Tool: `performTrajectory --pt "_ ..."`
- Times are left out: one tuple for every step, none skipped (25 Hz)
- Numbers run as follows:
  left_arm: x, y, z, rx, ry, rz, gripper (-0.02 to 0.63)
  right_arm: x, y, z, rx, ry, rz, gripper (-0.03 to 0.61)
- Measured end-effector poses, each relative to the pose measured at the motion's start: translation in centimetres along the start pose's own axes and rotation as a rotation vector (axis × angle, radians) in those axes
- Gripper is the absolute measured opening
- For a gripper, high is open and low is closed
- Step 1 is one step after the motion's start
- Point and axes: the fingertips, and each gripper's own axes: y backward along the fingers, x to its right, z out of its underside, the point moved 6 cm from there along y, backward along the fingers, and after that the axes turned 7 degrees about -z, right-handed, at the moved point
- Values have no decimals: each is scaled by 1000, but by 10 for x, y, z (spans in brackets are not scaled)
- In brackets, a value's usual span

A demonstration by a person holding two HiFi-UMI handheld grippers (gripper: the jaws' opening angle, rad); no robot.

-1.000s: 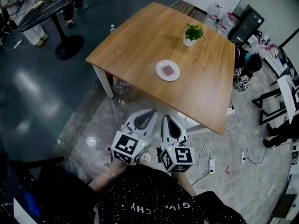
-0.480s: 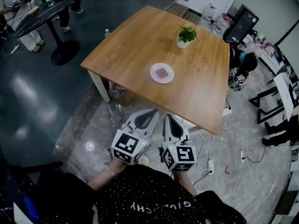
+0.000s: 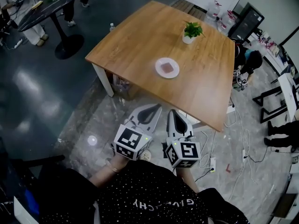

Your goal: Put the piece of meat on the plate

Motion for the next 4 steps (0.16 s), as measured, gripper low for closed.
performTrajectory --pt "0 1 0 -1 1 -3 9 -1 0 -1 1 1 -2 10" --pt "0 2 -1 -2 3 -6 9 -1 1 -1 2 3 -4 11" --pt "0 3 -1 -2 4 -8 9 -2 1 -2 2 5 -5 11" --pt "1 5 -2 -2 6 -10 9 -2 2 -3 3 7 -6 11"
